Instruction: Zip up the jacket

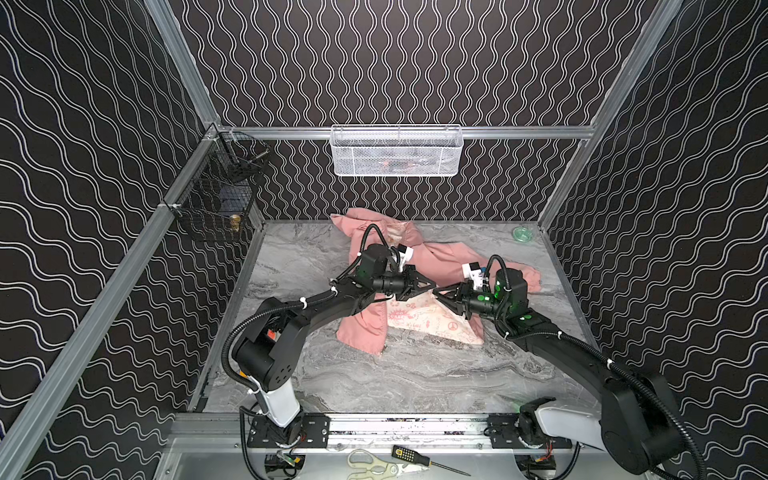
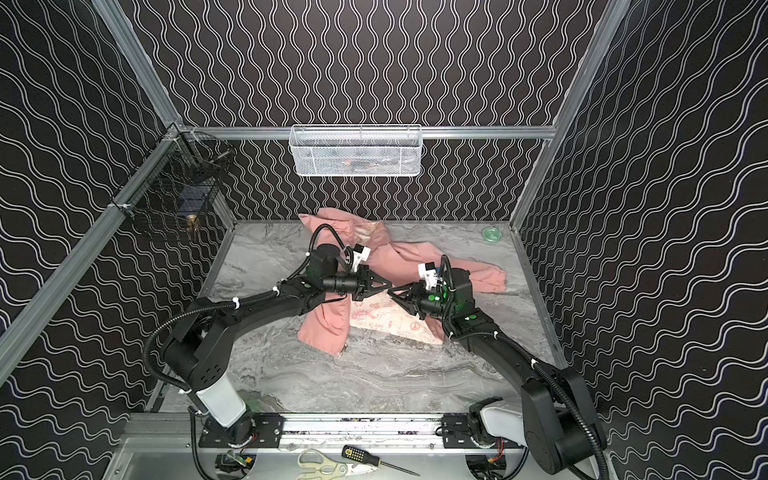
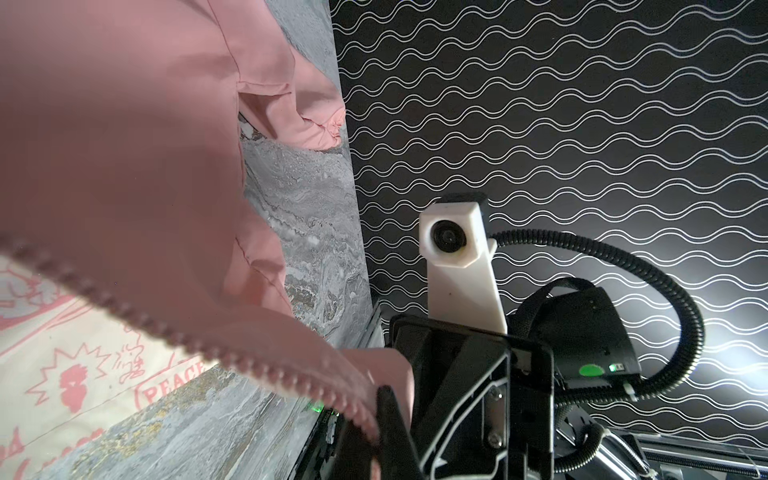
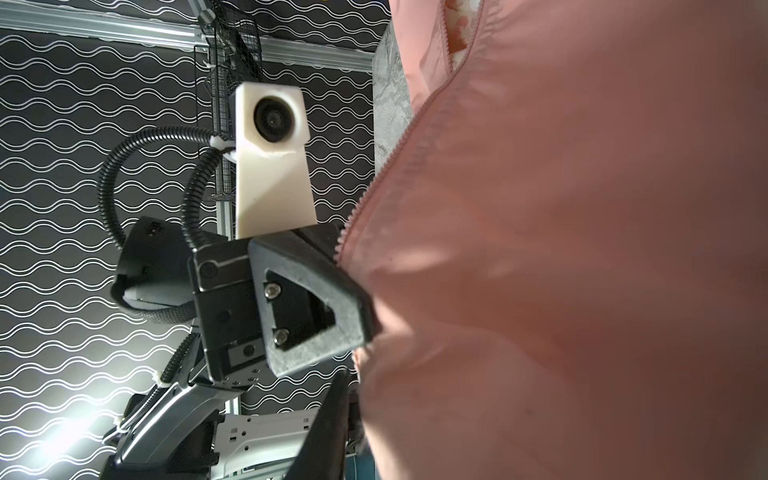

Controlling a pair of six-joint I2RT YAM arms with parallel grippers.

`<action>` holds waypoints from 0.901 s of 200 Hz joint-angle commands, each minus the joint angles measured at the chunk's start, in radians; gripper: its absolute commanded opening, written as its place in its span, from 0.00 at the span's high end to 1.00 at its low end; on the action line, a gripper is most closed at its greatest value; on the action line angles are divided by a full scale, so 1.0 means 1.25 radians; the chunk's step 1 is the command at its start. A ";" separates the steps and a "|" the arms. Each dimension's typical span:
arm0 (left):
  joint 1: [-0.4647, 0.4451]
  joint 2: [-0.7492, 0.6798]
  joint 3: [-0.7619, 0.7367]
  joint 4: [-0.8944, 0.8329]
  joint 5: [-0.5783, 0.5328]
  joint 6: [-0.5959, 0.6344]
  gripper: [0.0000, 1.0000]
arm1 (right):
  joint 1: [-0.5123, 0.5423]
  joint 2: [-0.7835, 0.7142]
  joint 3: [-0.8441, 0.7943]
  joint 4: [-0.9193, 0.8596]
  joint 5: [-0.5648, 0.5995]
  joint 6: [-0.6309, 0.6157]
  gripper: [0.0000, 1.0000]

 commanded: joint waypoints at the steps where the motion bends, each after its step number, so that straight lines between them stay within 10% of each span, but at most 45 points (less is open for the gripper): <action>1: 0.005 -0.011 -0.005 0.043 0.020 -0.009 1.00 | 0.001 0.003 -0.008 0.059 -0.016 0.005 0.79; 180: 0.033 -0.033 -0.045 0.045 0.042 -0.007 1.00 | 0.017 0.054 -0.003 0.125 -0.033 0.019 0.80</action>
